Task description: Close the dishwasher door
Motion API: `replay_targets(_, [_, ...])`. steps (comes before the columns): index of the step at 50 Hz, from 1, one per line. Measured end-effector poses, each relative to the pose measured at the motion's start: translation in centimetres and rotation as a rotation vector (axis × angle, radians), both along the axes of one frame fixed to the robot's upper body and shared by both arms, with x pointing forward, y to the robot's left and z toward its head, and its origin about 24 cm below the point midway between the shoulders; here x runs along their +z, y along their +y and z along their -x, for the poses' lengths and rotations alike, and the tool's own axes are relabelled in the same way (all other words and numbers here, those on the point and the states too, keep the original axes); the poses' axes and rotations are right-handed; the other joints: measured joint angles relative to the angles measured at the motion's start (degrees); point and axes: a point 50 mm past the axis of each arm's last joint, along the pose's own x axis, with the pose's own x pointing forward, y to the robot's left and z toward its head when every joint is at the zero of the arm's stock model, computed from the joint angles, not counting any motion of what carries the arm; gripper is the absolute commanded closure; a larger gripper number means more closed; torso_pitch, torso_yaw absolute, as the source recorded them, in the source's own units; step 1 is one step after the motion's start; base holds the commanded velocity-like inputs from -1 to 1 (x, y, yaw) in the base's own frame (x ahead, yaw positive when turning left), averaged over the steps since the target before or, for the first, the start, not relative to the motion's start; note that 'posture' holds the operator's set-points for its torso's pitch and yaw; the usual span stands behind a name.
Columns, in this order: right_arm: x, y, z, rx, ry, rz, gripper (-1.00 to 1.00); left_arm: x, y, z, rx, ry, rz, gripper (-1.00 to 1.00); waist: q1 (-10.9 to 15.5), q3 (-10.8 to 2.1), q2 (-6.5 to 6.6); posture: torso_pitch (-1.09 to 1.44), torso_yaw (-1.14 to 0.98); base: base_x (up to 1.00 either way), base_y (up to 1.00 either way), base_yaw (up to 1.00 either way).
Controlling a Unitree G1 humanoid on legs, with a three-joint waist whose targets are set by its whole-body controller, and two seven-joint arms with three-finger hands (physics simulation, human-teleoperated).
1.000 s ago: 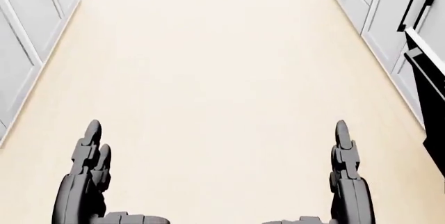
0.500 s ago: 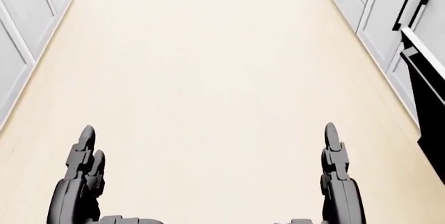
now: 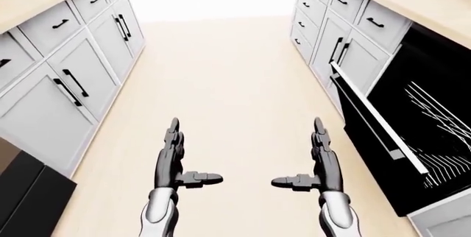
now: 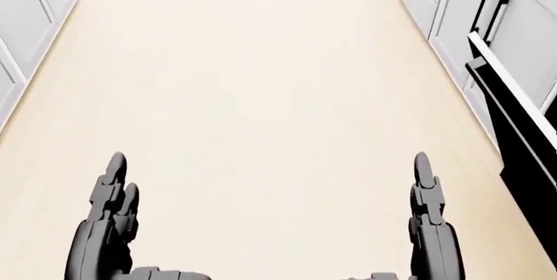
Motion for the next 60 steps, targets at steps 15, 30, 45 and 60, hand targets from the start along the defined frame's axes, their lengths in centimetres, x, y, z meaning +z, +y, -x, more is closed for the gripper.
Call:
replay_targets(15, [0.4, 0.6, 0.0, 0.025, -0.021, -0.014, -1.00, 0.0, 0.7, 0.1, 0.024, 0.001, -0.011, -1.00, 0.87, -0.46, -4.68, 0.00, 0.00, 0.00, -0.19, 0.00])
replay_targets(30, [0.1, 0.2, 0.0, 0.010, -0.004, -0.002, -1.00, 0.0, 0.1, 0.0, 0.006, -0.003, -0.004, -1.00, 0.21, 0.35, -0.56, 0.00, 0.00, 0.00, -0.24, 0.00])
replay_targets(45, [0.6, 0.8, 0.1, 0.030, -0.027, -0.009, -1.00, 0.0, 0.6, 0.0, 0.022, -0.002, -0.014, -1.00, 0.58, -0.77, -6.57, 0.00, 0.00, 0.00, -0.24, 0.00])
replay_targets(60, [0.4, 0.4, 0.1, 0.014, -0.016, -0.008, -1.00, 0.1, 0.5, 0.0, 0.016, -0.007, -0.010, -1.00, 0.58, 0.48, 0.64, 0.00, 0.00, 0.00, -0.23, 0.00])
